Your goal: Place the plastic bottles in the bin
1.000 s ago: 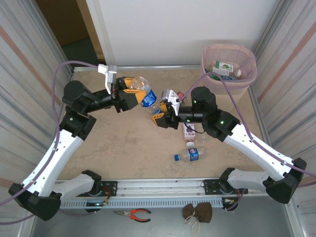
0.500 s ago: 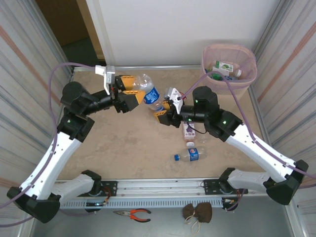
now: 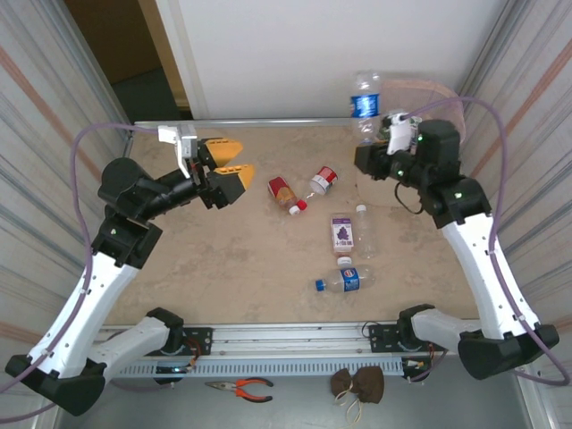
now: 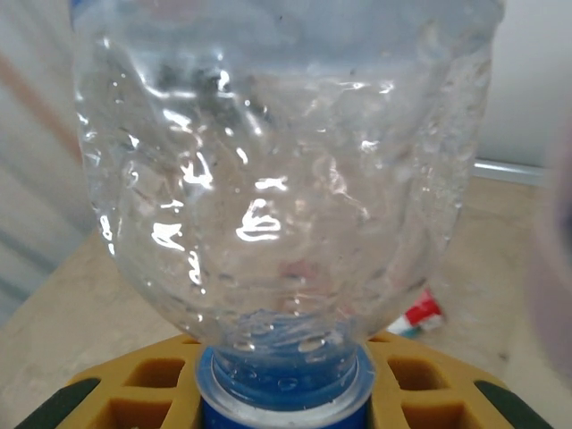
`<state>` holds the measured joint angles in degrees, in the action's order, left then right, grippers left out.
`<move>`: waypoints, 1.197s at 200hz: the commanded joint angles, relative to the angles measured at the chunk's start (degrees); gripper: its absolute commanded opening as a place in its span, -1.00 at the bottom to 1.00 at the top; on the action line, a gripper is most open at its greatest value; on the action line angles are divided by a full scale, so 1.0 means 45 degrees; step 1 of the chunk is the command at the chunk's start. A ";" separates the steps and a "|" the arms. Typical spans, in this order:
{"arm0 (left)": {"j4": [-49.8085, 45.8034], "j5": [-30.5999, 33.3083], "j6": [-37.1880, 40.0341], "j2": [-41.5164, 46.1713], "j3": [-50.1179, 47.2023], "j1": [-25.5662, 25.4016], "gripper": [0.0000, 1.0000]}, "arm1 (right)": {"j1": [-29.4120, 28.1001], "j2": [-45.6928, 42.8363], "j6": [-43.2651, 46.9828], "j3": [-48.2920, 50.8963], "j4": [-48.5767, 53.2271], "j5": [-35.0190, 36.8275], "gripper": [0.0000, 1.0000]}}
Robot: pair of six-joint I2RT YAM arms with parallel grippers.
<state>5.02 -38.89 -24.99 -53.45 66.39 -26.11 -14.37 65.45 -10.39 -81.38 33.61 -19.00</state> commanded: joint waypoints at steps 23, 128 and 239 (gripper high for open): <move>0.0096 0.0074 0.0183 -0.0003 -0.0198 -0.0079 0.68 | 0.2869 0.1542 -0.0894 -0.2437 0.3164 0.0302 -0.69; 0.0332 0.0228 -0.0059 0.0081 -0.0904 -0.0077 0.67 | 0.4289 0.7641 0.0152 -0.9164 0.8872 0.3620 -0.62; 0.0389 0.0384 -0.0148 -0.0025 -0.1368 -0.0063 0.66 | 0.4447 1.0749 0.1270 -1.0823 1.0515 0.5864 -0.32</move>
<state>4.71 -37.56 -25.32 -53.78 60.69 -26.11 4.84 111.68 -6.31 -128.79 76.88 4.93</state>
